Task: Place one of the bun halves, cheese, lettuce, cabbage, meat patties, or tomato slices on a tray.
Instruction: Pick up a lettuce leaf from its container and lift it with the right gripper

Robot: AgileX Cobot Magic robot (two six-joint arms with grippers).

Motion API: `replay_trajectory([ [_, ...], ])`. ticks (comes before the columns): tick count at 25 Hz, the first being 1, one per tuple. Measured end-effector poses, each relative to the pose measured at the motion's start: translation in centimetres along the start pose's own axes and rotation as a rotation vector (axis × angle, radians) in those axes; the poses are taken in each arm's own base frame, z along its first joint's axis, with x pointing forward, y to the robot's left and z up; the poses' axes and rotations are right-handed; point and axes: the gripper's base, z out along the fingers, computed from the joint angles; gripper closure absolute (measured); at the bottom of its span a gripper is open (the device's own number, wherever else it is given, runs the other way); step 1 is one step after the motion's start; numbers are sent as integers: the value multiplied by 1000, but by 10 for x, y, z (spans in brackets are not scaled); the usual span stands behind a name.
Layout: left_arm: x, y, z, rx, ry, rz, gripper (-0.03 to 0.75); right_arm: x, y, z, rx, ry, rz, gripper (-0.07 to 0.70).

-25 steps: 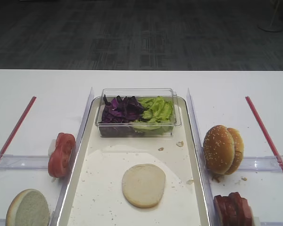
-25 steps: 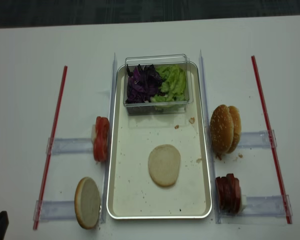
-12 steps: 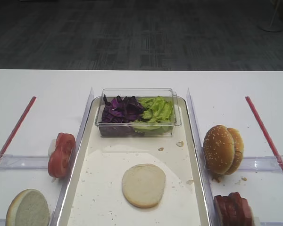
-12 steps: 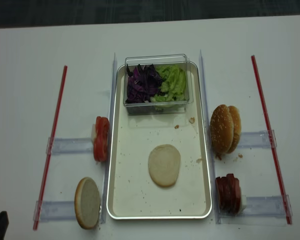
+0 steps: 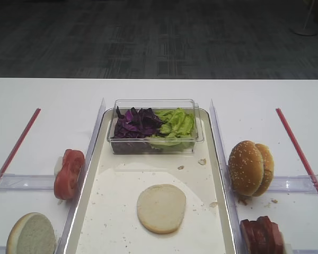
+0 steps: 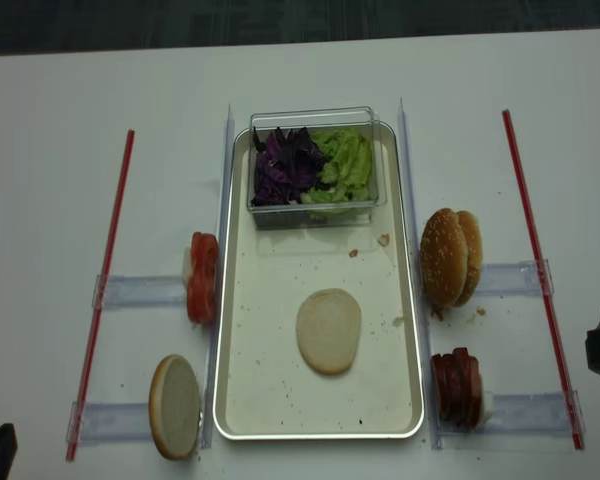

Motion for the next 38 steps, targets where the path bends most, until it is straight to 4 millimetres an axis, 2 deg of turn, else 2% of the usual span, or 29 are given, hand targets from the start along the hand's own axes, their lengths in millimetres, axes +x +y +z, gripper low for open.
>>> replay_trajectory([
  [7, 0, 0, 0, 0, 0, 0, 276, -15, -1, 15, 8, 88, 3, 8],
  [11, 0, 0, 0, 0, 0, 0, 276, -35, 0, 15, 10, 84, 2, 8],
  [19, 0, 0, 0, 0, 0, 0, 277, -95, -1, 25, 30, 90, -15, 8],
  [32, 0, 0, 0, 0, 0, 0, 277, -201, -1, 90, 35, 152, -50, 8],
  [38, 0, 0, 0, 0, 0, 0, 277, -237, 0, 105, 25, 153, -68, 8],
])
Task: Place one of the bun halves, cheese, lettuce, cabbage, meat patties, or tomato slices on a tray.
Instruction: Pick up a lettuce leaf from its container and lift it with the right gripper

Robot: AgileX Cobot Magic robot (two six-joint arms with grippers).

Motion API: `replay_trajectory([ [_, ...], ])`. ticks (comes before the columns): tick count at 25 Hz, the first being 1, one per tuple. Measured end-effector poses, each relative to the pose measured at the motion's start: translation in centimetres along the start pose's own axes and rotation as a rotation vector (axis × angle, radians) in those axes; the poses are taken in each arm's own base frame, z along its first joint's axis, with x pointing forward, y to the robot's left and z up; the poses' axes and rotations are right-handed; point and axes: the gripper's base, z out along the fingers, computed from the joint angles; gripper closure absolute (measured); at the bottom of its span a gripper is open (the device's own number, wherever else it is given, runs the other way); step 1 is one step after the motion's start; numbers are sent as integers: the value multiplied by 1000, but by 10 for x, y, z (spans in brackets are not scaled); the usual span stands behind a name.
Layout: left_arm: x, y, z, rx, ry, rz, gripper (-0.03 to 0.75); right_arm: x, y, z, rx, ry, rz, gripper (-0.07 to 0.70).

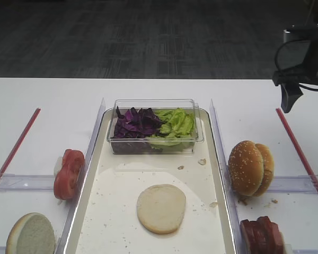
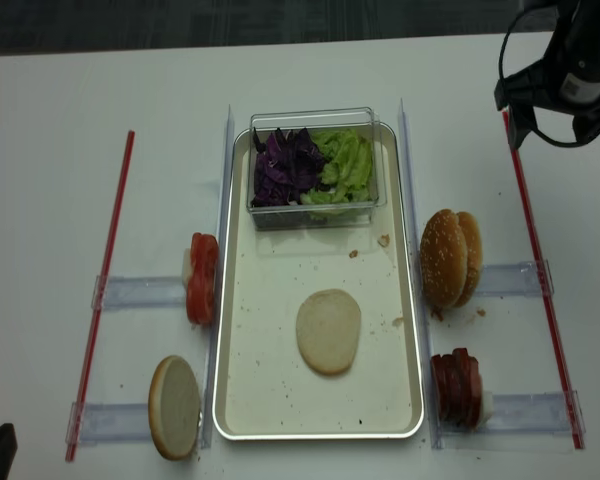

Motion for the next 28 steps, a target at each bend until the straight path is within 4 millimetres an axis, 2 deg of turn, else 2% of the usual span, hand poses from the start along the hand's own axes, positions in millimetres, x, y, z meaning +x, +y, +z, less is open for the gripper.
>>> replay_trajectory([
  [7, 0, 0, 0, 0, 0, 0, 277, -15, 1, 11, -25, 24, 4, 8],
  [12, 0, 0, 0, 0, 0, 0, 277, -15, 0, 17, -70, 58, 36, 8],
  [28, 0, 0, 0, 0, 0, 0, 277, -13, -3, 16, -66, 79, 57, 8],
])
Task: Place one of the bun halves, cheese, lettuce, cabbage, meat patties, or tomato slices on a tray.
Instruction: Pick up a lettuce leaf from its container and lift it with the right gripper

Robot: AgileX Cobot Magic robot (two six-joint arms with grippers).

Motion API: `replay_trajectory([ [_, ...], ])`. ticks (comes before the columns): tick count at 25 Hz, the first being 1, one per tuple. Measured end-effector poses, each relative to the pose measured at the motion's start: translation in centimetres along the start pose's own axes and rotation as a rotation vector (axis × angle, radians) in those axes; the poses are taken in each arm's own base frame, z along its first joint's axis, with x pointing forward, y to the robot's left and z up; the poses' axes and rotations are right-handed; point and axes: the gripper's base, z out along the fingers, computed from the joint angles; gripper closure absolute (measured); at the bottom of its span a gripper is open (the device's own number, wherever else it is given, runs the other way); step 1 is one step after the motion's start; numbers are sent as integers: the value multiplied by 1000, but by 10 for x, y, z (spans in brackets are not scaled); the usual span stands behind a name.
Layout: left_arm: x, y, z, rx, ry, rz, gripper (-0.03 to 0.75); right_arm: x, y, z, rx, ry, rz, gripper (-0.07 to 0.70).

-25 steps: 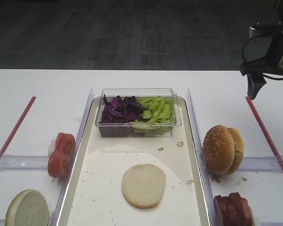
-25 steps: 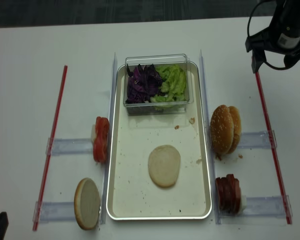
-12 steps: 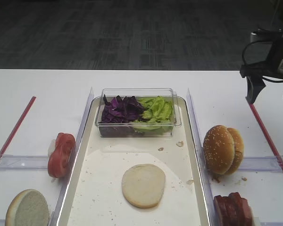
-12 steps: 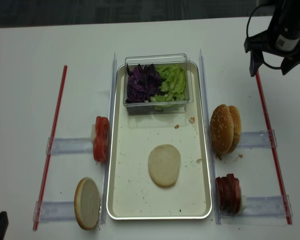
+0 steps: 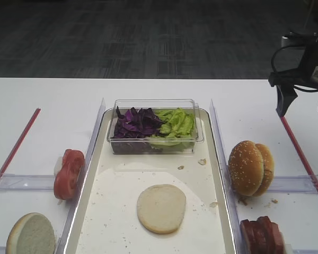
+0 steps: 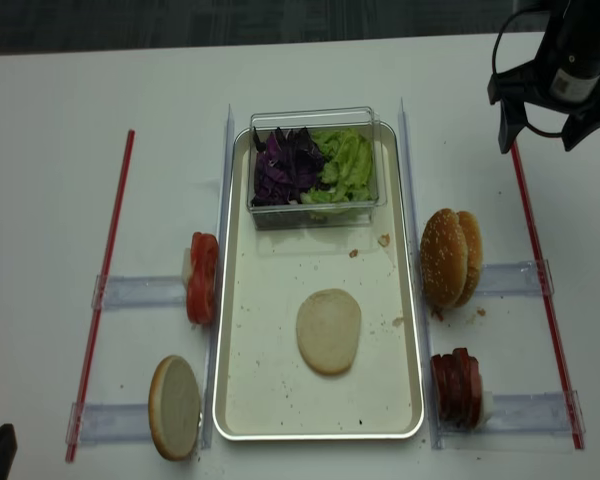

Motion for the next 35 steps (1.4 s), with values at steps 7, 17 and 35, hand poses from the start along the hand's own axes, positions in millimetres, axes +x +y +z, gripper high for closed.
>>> replay_trajectory([
  [7, 0, 0, 0, 0, 0, 0, 277, 0, 9, 1, 21, -1, -1, 8],
  [17, 0, 0, 0, 0, 0, 0, 277, 3, 60, 5, -10, -11, -4, 8],
  [35, 0, 0, 0, 0, 0, 0, 277, 12, 156, 17, -26, -10, -23, 8],
])
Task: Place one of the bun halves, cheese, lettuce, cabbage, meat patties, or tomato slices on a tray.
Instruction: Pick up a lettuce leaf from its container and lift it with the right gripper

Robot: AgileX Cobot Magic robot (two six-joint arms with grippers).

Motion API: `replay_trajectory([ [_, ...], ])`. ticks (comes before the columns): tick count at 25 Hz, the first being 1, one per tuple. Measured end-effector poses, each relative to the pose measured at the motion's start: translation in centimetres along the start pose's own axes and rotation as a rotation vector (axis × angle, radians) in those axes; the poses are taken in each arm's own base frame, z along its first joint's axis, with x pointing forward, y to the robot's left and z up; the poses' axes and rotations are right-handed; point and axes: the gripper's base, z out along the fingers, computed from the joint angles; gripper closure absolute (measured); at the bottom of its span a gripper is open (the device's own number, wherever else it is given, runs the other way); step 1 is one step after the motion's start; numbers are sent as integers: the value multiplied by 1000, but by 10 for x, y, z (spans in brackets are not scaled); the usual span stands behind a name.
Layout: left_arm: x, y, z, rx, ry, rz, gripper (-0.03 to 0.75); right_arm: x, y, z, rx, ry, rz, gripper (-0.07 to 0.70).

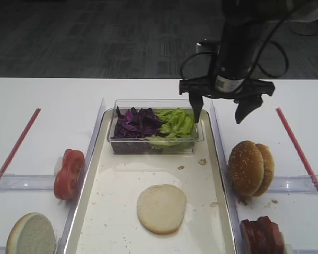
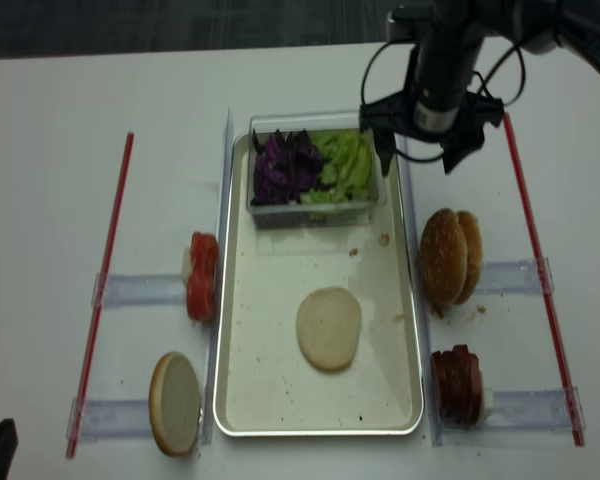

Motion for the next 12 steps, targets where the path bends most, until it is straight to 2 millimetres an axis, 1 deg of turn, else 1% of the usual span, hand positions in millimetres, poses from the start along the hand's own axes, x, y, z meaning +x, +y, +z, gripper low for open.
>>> replay_trajectory([
  [5, 0, 0, 0, 0, 0, 0, 277, -10, 31, -1, -14, -11, -25, 8],
  [12, 0, 0, 0, 0, 0, 0, 277, -17, 64, 12, -17, 0, -51, 36],
])
